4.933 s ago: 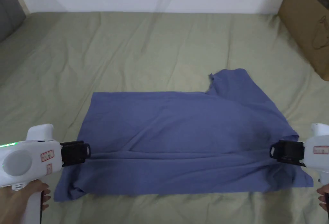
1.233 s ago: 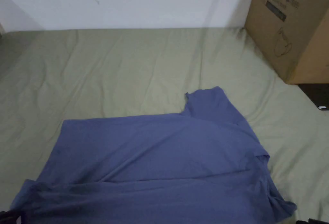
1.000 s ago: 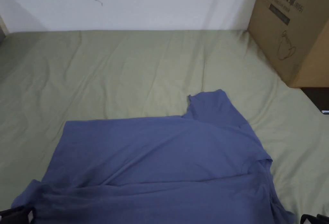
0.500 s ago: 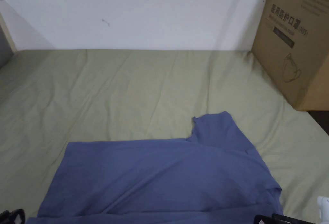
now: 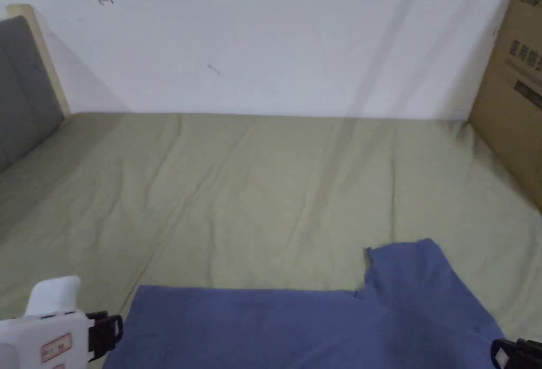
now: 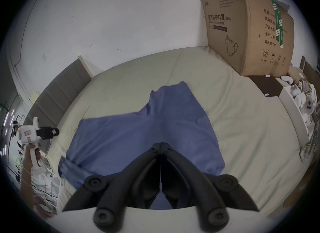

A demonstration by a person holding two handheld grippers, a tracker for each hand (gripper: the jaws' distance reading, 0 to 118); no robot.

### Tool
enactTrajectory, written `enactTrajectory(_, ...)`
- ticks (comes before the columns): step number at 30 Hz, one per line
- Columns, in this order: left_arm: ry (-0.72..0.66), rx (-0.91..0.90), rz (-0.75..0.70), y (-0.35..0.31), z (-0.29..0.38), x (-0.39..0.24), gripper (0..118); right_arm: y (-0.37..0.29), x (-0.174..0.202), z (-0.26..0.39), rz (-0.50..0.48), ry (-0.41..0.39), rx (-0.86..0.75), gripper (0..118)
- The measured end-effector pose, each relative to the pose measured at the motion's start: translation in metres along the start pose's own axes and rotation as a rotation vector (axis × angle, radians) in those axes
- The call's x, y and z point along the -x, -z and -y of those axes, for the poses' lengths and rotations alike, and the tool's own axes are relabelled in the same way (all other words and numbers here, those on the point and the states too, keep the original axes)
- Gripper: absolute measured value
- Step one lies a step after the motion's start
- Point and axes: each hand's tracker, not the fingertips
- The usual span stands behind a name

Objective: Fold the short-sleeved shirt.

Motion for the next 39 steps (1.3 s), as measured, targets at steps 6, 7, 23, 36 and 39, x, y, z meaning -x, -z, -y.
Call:
enactTrajectory(6,-0.108,0.131,-0.016,0.111,-0.056,0.019,111,0.032,-0.003,-0.018,0.059,-0.065,0.032,0)
enactTrajectory(7,-0.106,0.131,-0.016,0.123,-0.06,0.018,111,0.037,-0.005,-0.017,0.057,-0.066,0.037,0)
enactTrajectory(23,0.159,0.053,-0.183,0.138,-0.037,-0.035,2,0.089,-0.067,-0.059,0.062,-0.018,0.13,116)
enactTrajectory(36,0.224,-0.024,-0.139,0.115,-0.036,-0.032,2,0.195,-0.063,-0.077,0.222,-0.096,0.399,90)
enactTrajectory(39,0.174,-0.022,-0.121,0.11,-0.039,-0.026,2,0.18,-0.063,-0.084,0.163,-0.058,0.35,0)
